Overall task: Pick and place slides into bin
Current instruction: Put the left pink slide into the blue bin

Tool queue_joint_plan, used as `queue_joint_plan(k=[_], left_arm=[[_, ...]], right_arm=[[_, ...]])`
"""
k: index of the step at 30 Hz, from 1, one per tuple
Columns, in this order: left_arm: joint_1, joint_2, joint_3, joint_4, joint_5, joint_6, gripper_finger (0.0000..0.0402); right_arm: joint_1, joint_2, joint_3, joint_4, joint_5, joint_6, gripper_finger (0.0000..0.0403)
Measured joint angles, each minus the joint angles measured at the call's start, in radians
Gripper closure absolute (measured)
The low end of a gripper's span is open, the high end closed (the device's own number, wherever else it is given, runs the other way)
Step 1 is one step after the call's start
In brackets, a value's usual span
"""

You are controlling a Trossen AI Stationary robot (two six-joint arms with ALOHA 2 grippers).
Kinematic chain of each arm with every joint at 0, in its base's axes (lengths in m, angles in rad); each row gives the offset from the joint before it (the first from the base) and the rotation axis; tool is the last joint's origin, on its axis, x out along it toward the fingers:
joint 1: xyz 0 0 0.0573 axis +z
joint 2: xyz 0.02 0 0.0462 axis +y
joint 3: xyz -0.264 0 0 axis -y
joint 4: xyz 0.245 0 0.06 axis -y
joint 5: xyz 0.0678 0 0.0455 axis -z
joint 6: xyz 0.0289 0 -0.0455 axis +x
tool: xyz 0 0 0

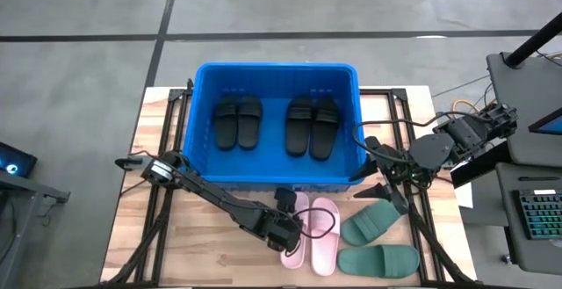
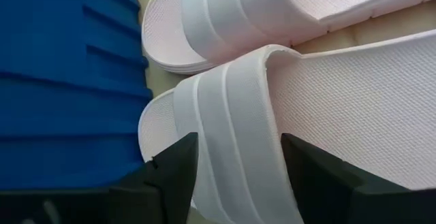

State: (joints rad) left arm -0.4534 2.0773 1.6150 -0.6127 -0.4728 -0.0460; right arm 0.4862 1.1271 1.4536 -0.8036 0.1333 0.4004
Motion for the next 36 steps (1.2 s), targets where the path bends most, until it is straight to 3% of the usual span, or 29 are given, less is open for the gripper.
queue_joint_plan(k=[3,8,10,17,25,29,36], left_arm=[[0.0,0.0,0.002,0.001,0.022,0.0,0.0248],[0.003,0.0,0.002,0.002,0.127,0.0,0.0368],[0.004,0.0,0.008,-0.005,0.163,0.0,0.0389],[0.002,-0.08,0.022,-0.116,0.266,0.001,0.0399],[0.002,-0.317,0.017,-0.104,0.318,0.0,0.0401],[0.004,-0.432,0.018,-0.076,0.292,0.001,0.0401],[0.015,-0.606,0.02,-0.001,0.139,0.008,0.0401]], right_arm=[[0.0,0.0,0.0,0.0,0.0,0.0,0.0209],[0.0,0.0,0.0,0.0,0.0,0.0,0.0209],[0.0,0.0,0.0,0.0,0.0,0.0,0.0209],[0.0,0.0,0.0,-0.001,0.0,0.0,0.0209],[0.0,-0.009,0.001,-0.002,0.0,0.0,0.0209],[0.0,-0.014,0.001,-0.001,0.0,-0.008,0.0209],[0.0,-0.015,0.001,-0.001,0.01,-0.015,0.0209]])
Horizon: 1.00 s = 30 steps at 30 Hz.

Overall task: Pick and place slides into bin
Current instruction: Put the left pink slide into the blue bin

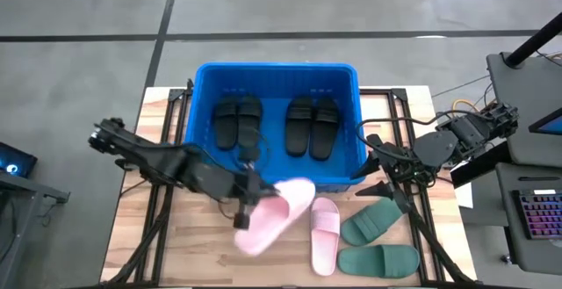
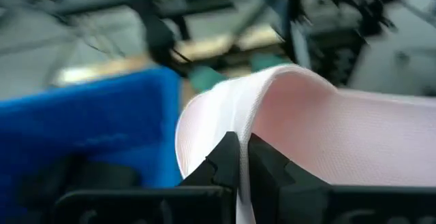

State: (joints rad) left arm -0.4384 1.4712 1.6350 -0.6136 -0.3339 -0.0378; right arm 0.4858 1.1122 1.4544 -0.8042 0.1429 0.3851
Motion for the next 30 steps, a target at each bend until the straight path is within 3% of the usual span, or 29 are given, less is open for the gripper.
queue_joint_plan(k=[5,8,10,19,26,30], left_arm=[[0.011,-0.087,-0.004,-0.01,-0.292,0.003,0.0401],[0.042,-0.105,-0.005,-0.043,-0.511,0.036,0.0401],[0.085,-0.107,-0.005,-0.068,-0.586,0.068,0.0401],[0.392,-0.019,-0.047,-0.167,-0.541,0.175,0.0402],[0.566,0.061,-0.179,-0.099,-0.335,0.369,0.0402],[0.603,0.088,-0.279,0.051,-0.322,0.543,0.0402]], right_arm=[[0.0,0.0,0.0,0.002,0.028,0.002,0.0209],[0.0,-0.003,0.0,0.003,0.097,0.003,0.0209],[0.0,-0.005,0.0,0.002,0.164,0.003,0.0209],[0.0,-0.035,0.0,0.027,0.498,0.005,0.0209],[0.0,-0.057,0.0,0.034,0.603,0.0,0.0209],[0.0,-0.065,0.0,0.034,0.648,0.002,0.0209]])
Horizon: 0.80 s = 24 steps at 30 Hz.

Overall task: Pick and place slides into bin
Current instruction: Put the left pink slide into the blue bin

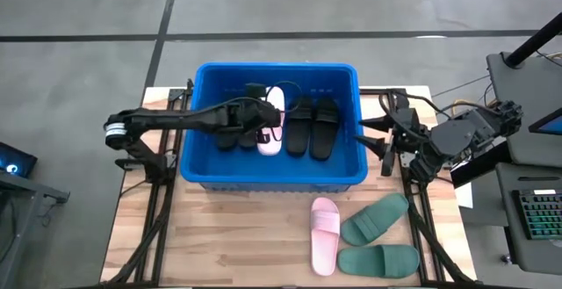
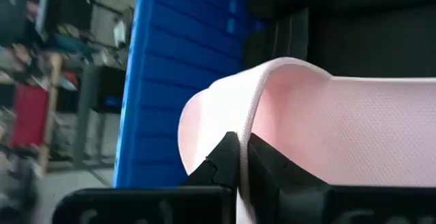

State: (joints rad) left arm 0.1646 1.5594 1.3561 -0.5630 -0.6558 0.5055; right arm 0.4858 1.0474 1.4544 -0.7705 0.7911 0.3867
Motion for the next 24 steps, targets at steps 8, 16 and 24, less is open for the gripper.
queue_joint_plan(k=[8,16,24], left_arm=[[0.071,0.007,-0.204,0.326,0.055,0.156,0.0401],[0.122,0.043,-0.326,0.509,0.101,0.232,0.0401],[0.131,0.173,-0.333,0.671,0.096,0.418,0.0401]], right_arm=[[0.0,-0.004,0.0,0.002,0.025,0.006,0.0209],[0.0,-0.004,0.0,0.029,0.025,0.006,0.0209],[0.0,-0.004,0.0,0.029,0.036,0.031,0.0209]])
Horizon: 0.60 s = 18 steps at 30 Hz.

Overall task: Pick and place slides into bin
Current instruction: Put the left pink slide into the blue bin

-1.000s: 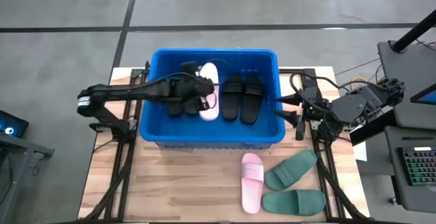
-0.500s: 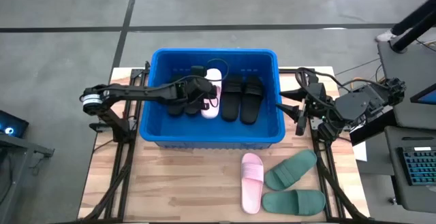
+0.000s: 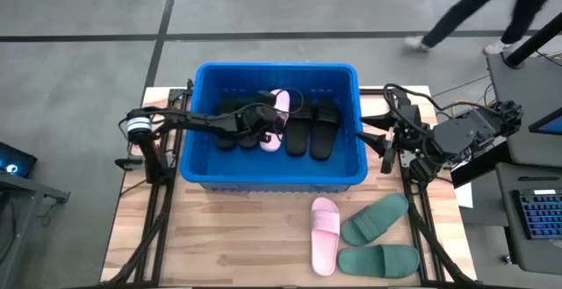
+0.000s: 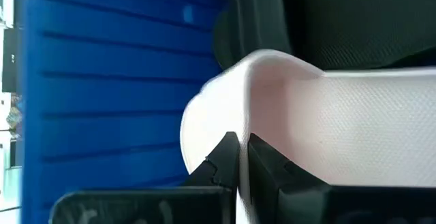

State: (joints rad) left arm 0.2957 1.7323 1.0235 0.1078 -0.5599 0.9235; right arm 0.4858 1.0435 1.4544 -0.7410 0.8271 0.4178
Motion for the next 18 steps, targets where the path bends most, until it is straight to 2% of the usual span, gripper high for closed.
queue_joint_plan(k=[3,7,14,18], left_arm=[[0.004,0.04,0.015,-0.005,-0.031,-0.012,0.0401],[0.006,0.06,0.014,-0.014,-0.049,-0.115,0.0401],[0.015,0.061,0.014,-0.011,0.018,-0.244,0.0401],[0.023,0.074,0.01,-0.01,0.027,-0.263,0.0401]], right_arm=[[0.0,0.0,0.0,-0.001,0.004,0.036,0.0209],[0.0,0.0,0.0,-0.001,0.005,0.046,0.0209],[0.0,0.0,0.0,-0.002,0.012,0.046,0.0209],[0.0,0.0,0.0,-0.002,0.012,0.045,0.0209]])
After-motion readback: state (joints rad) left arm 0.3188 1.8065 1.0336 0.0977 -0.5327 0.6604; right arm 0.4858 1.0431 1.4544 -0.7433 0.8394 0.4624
